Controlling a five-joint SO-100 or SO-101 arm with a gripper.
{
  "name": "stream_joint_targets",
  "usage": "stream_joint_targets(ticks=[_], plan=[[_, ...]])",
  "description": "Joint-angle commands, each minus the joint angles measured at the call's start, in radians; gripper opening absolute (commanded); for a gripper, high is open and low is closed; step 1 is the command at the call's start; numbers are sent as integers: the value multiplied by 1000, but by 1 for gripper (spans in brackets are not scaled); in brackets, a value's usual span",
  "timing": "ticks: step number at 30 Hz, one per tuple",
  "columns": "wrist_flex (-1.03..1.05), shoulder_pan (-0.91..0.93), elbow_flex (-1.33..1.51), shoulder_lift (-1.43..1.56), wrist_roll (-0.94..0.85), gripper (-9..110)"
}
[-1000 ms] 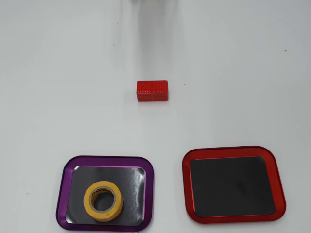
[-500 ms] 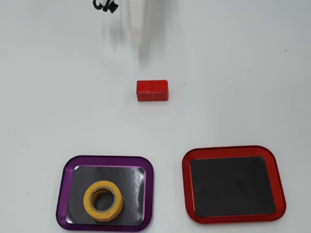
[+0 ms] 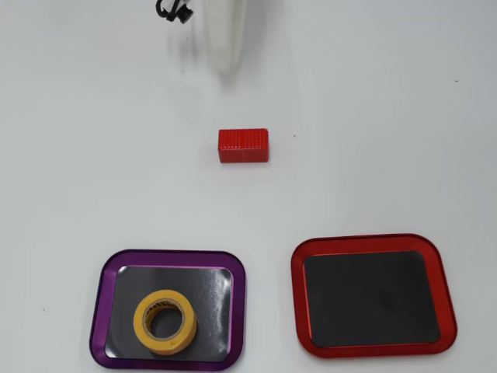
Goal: Grasp a tape and put it in the right purple dish.
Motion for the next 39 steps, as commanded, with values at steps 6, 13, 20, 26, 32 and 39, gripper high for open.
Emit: stream_joint_targets(ticks=[6,13,20,26,32,39], plan=[[-3,3,5,95,2,-1],[-3,2,8,95,-15,-1],[25,5,5,95,-61,0],[15,5,6,95,-63,0],[12,5,6,95,-67,0],[12,5,6,95,-69,0]])
